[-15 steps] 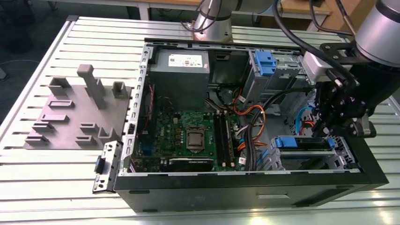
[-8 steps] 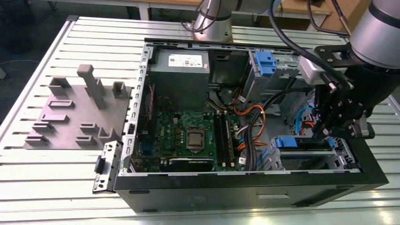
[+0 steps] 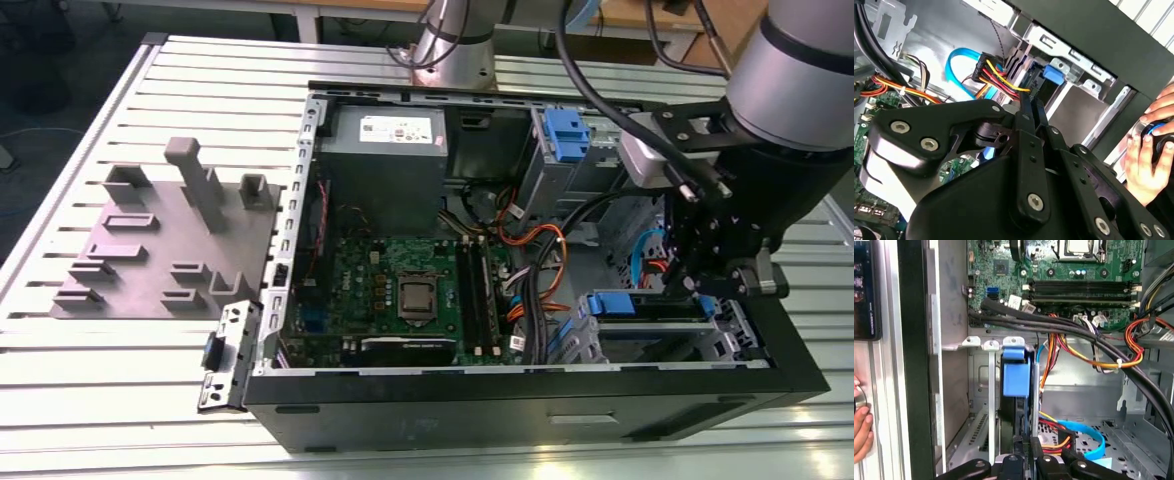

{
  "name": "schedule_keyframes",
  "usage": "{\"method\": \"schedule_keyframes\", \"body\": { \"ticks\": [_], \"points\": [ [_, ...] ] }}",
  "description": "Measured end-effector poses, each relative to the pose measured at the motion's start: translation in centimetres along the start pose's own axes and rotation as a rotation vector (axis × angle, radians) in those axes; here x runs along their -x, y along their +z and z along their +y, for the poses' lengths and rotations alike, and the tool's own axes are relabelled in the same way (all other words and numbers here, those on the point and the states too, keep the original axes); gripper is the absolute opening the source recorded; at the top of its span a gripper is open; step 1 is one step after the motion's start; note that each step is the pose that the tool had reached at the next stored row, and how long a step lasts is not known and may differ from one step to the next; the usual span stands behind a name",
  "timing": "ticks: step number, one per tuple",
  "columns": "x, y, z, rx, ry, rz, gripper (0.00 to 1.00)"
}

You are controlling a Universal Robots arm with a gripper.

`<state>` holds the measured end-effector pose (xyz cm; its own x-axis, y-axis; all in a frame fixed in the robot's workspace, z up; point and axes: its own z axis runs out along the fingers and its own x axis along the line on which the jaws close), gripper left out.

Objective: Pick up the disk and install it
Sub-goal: 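Insert the first disk wire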

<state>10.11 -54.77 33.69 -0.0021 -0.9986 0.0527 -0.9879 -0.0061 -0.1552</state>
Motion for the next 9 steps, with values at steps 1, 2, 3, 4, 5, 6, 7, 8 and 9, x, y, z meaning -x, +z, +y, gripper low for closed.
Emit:
{"method": "schedule_keyframes", "body": {
  "ticks": [1,2,3,4,5,6,7,8,9],
  "points": [
    [-0.01,0.0,0.08,-0.0028,0.0,0.0,0.16],
    [-0.01,0.01,0.13,-0.0055,0.0,-0.0001,0.16],
    [-0.01,0.03,0.16,-0.0071,0.0,0.0,0.16],
    [-0.01,0.05,0.17,-0.0083,0.0,0.0001,0.16],
    [-0.01,0.07,0.18,-0.0087,0.0,0.0,0.16],
    [-0.01,0.08,0.18,-0.0089,0.0,0.0001,0.16],
    [-0.01,0.1,0.19,-0.0091,0.0,0.0001,0.16],
    [-0.01,0.13,0.19,-0.0093,0.0,-0.0001,0.16],
    [-0.01,0.16,0.2,-0.0094,0.0,-0.0001,0.16]
  ]
}}
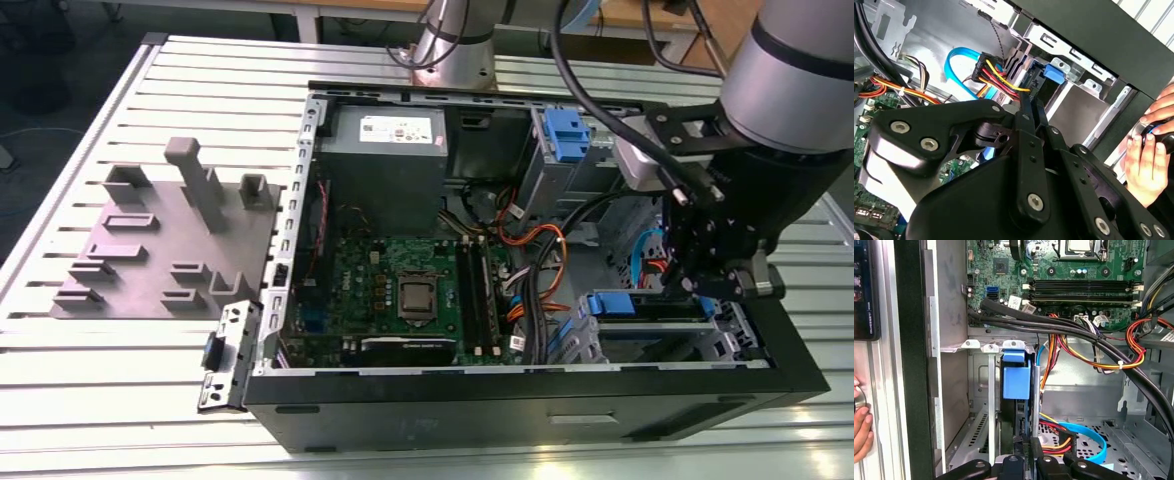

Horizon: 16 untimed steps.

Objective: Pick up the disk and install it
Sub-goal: 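Insert the first disk wire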

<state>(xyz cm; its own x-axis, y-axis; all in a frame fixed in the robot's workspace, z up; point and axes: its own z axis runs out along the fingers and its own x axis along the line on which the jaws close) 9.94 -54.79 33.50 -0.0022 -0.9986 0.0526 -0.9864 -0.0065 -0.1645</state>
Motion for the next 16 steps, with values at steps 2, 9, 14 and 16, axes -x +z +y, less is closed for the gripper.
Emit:
{"method": "schedule_keyframes", "body": {
  "ticks": [2,9,14,16],
  "points": [
    [0.0,0.06,0.01,-0.0001,0.0,0.0,0.16],
    [0.0,0.17,-0.14,-0.0002,0.0,0.0,0.16],
    [-0.09,0.23,-0.15,-0.0002,0.0,0.0,0.16],
    [-0.12,0.26,-0.16,-0.0001,0.0,0.0001,0.16]
  ]
}}
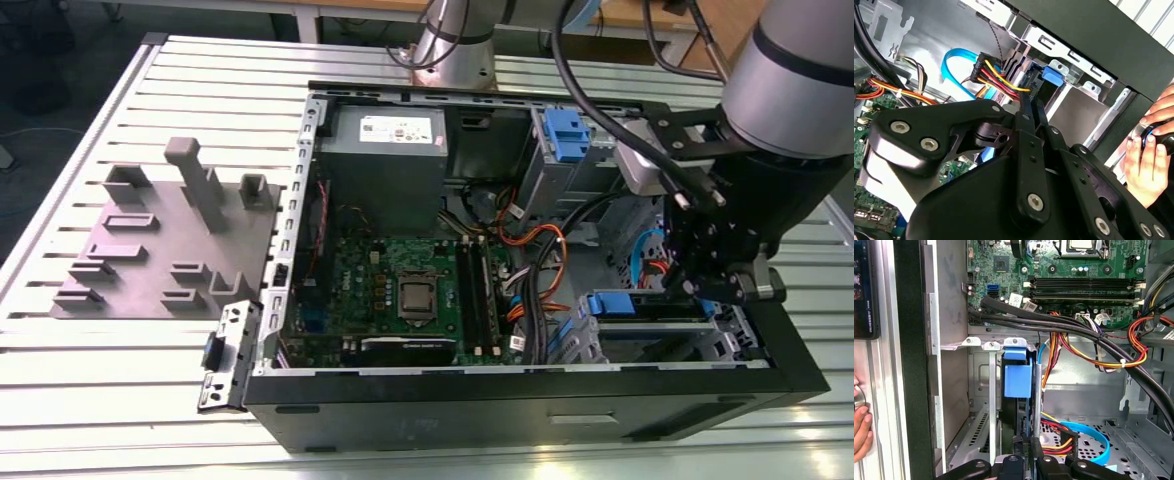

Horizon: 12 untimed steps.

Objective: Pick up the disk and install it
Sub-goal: 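Insert the first disk wire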

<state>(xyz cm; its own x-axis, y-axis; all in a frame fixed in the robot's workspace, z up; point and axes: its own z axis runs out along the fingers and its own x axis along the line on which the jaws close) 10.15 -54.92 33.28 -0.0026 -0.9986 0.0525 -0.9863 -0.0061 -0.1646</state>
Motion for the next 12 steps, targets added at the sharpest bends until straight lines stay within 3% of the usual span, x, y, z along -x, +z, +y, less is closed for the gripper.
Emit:
{"method": "schedule_keyframes", "body": {
  "ticks": [12],
  "points": [
    [-0.03,0.48,0.06,0.0,0.0,-0.0005,0.16]
  ]
}}
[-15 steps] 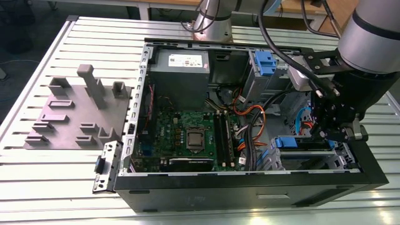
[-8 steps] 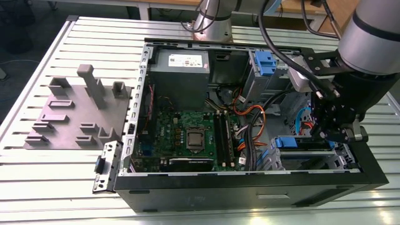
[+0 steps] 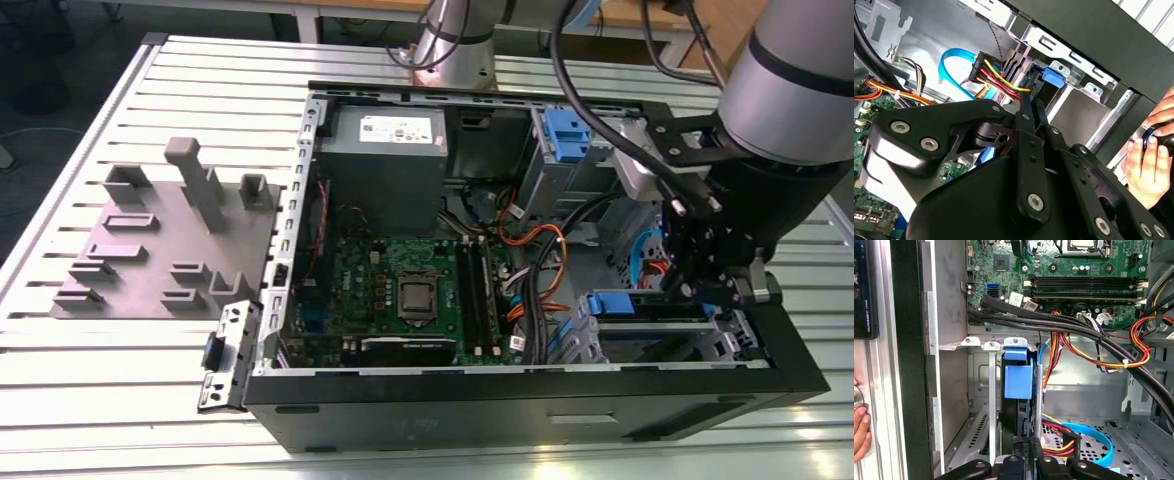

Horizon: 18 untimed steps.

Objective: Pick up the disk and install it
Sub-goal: 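Insert the first disk wire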

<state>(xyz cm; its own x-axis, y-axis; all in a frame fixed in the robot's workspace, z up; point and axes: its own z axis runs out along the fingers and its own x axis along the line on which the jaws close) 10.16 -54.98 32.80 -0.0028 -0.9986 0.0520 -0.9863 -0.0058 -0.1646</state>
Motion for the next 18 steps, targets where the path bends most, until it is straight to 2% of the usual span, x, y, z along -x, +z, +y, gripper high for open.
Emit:
{"method": "schedule_keyframes", "body": {
  "ticks": [2,9,12,13,14,16,17,18],
  "points": [
    [-0.01,0.19,0.02,0.0,0.0,0.0002,0.16],
    [-0.01,0.25,0.03,0.0,0.0,-0.0008,0.16],
    [-0.04,-0.28,-0.06,0.0003,0.0,-0.0007,0.18],
    [-0.05,-0.54,-0.1,0.0009,0.0,-0.0009,0.24],
    [-0.07,-0.8,-0.14,0.0017,0.0,-0.0009,0.24],
    [-0.07,-0.94,-0.17,0.0029,0.0,-0.0015,0.24],
    [-0.07,-0.95,-0.17,0.003,0.0,-0.0014,0.22],
    [-0.07,-0.94,-0.17,0.003,0.0,-0.0016,0.16]
  ]
}}
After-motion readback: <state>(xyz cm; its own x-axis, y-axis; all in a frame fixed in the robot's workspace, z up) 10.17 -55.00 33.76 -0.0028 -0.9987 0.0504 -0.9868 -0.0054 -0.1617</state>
